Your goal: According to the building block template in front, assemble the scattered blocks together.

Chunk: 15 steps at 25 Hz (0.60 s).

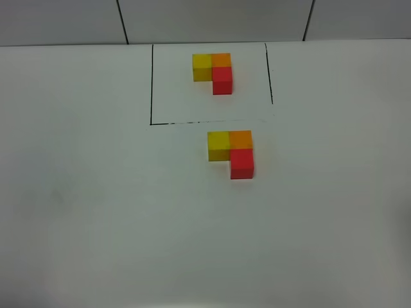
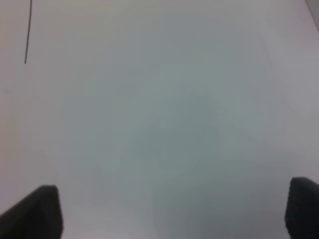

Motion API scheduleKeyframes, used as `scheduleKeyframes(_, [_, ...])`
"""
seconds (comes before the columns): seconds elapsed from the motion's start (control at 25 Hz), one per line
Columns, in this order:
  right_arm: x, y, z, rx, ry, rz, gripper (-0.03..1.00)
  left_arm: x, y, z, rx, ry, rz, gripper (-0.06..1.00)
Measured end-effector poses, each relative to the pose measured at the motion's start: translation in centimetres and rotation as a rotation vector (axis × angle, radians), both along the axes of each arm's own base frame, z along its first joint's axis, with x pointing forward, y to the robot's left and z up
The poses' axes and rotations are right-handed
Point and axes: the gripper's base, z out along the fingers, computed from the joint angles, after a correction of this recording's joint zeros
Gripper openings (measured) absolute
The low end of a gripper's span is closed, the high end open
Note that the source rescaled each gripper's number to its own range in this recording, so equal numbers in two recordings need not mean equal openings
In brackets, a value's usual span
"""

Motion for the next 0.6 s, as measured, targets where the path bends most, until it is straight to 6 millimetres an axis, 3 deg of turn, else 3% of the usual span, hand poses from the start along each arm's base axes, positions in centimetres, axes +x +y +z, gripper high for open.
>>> scheduleKeyframes(0.28, [-5.9, 0.3, -0.7, 0.001, -0.073, -0.021, 0.91, 0.0, 0.0, 0.0, 0.000, 0.000, 0.000, 0.79])
scheduleKeyframes(0.6, [-10.2, 0.4, -2.8, -0.012, -0.150, -0.036, 0.91, 0.0, 0.0, 0.0, 0.000, 0.000, 0.000, 0.79])
